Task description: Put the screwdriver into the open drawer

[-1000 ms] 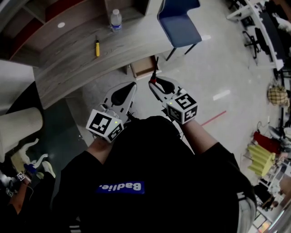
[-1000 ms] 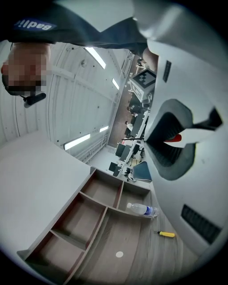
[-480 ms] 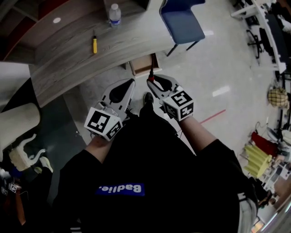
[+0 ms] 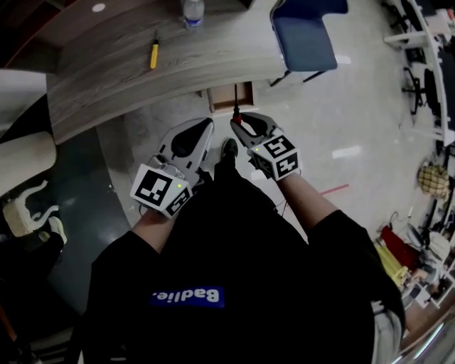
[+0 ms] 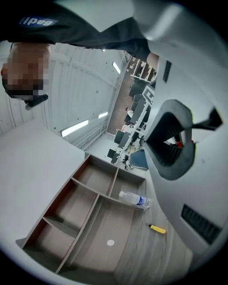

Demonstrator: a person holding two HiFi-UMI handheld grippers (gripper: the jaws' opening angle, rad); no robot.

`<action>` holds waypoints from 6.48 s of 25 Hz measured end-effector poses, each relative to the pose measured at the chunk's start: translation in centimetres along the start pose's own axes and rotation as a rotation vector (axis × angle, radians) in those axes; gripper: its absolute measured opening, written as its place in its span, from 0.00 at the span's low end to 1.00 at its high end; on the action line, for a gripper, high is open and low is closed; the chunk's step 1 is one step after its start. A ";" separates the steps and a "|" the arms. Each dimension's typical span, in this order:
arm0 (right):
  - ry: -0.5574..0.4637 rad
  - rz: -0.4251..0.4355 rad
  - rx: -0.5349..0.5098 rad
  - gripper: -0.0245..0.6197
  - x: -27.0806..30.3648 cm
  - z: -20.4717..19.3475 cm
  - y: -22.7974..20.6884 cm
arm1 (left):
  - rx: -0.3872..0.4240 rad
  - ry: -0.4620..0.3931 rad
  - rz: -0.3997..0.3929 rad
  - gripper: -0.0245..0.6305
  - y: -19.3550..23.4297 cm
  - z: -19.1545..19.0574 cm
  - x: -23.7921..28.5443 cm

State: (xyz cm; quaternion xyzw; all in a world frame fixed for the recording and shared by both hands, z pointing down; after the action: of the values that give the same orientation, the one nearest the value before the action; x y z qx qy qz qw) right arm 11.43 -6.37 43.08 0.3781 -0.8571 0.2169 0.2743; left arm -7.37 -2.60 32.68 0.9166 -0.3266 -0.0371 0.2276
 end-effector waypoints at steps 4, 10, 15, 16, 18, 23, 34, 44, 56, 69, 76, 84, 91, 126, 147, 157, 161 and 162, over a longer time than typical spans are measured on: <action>0.034 0.016 -0.058 0.22 2.1 -1.2 -1.3 | -0.006 -0.015 0.036 0.04 0.5 -0.5 0.6; 0.100 0.008 -0.132 0.22 4.8 -3.9 -3.1 | -0.015 -0.031 0.066 0.04 0.4 -1.0 1.2; 0.150 -0.017 -0.220 0.22 6.7 -6.2 -4.3 | -0.032 -0.034 0.093 0.04 0.4 -2.2 1.1; 0.159 -0.025 -0.235 0.22 7.2 -6.6 -4.4 | -0.035 -0.034 0.098 0.04 0.6 -2.5 0.9; 0.178 -0.037 -0.266 0.22 8.1 -7.5 -4.7 | -0.042 -0.033 0.108 0.04 1.0 -3.2 0.7; 0.226 -0.053 -0.349 0.22 10.0 -9.2 -5.4 | -0.060 -0.026 0.134 0.04 2.0 -4.3 0.4; 0.345 -0.065 -0.475 0.22 13.7 -12.2 -6.8 | -0.079 -0.025 0.151 0.04 3.5 -5.0 0.4; 0.454 -0.087 -0.532 0.22 16.5 -13.9 -7.6 | -0.091 -0.023 0.155 0.04 4.9 -5.8 0.4; 0.573 -0.111 -0.561 0.22 18.5 -13.4 -8.9 | -0.092 -0.010 0.142 0.04 5.1 -5.8 0.0; 0.638 -0.135 -0.426 0.22 21.1 -13.8 -10.5 | -0.093 0.023 0.140 0.04 5.3 -6.3 -0.6; 0.669 -0.134 -0.387 0.22 22.8 -13.7 -10.4 | -0.107 0.030 0.154 0.04 5.9 -6.3 -1.2; 0.648 -0.088 -0.179 0.22 24.8 -13.7 -9.1 | -0.122 0.028 0.158 0.04 6.1 -6.9 -1.6; 0.671 -0.157 -0.041 0.22 26.0 -13.3 -8.9 | -0.143 0.025 0.163 0.04 6.3 -6.9 -2.0; 0.787 -0.289 0.061 0.25 28.1 -15.7 -7.9 | -0.178 0.023 0.170 0.04 5.9 -8.1 -4.2; 0.379 -0.152 0.217 0.34 20.5 -12.7 -7.1 | -0.099 0.035 0.116 0.04 2.9 -4.9 -4.6; 0.184 -0.117 0.227 0.29 11.3 -5.4 -3.3 | -0.041 0.003 0.057 0.04 1.5 -1.3 -3.9; 0.066 -0.114 0.187 0.21 8.0 -4.0 -2.7 | -0.026 -0.012 0.047 0.04 1.2 0.0 -4.0; 0.039 -0.116 0.169 0.20 7.1 -3.2 -2.5 | -0.022 -0.014 0.043 0.04 1.1 0.3 -3.9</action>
State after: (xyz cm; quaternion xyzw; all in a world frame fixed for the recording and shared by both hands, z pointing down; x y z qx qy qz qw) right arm 10.37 -9.84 50.47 0.4444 -0.8071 0.2794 0.2702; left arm -11.17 -1.07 32.59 0.9065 -0.3473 -0.0421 0.2363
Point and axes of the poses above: the fingertips, and each gripper's own axes: x forward along the fingers, y to its left, z out of its top, the point moved 9 cm from there along -x, backward along the fingers, and after that the axes turned 10 degrees about -z, right-handed, at the moved point
